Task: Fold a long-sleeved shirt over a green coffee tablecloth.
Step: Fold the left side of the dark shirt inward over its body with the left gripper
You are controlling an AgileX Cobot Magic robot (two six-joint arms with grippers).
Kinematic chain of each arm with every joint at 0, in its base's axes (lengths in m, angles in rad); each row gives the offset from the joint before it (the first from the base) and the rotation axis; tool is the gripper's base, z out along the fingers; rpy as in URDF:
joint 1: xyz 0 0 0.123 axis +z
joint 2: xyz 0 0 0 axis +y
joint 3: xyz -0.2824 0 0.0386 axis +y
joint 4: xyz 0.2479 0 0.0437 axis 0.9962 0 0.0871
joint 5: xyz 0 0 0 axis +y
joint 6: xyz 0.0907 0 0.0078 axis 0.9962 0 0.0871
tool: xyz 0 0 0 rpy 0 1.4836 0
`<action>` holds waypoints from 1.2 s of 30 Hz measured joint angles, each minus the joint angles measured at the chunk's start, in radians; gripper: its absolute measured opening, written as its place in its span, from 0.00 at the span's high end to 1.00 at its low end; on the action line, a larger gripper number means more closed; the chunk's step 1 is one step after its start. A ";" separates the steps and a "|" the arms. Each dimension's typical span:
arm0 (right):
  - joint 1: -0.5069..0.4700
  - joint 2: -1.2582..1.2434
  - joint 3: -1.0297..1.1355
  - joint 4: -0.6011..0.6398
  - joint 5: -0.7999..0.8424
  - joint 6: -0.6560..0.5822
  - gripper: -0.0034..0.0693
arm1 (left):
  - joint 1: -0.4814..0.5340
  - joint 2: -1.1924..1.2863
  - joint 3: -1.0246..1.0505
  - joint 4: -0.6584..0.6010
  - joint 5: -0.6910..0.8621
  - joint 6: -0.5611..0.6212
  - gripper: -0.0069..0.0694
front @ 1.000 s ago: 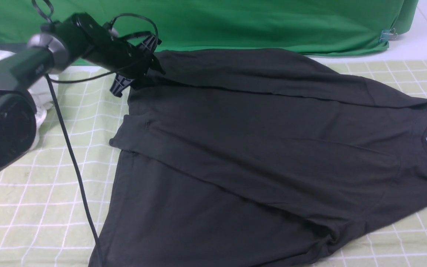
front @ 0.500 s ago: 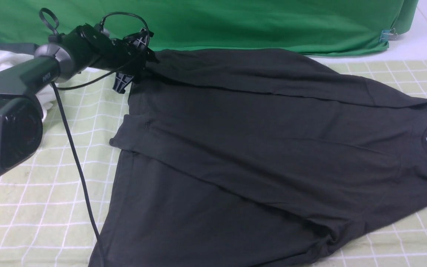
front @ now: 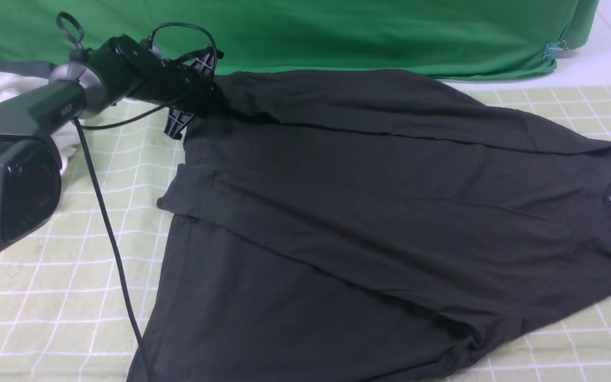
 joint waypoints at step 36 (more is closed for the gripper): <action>0.000 0.000 0.001 -0.003 -0.061 0.002 0.62 | -0.139 -0.871 1.213 0.350 -0.119 -0.080 0.88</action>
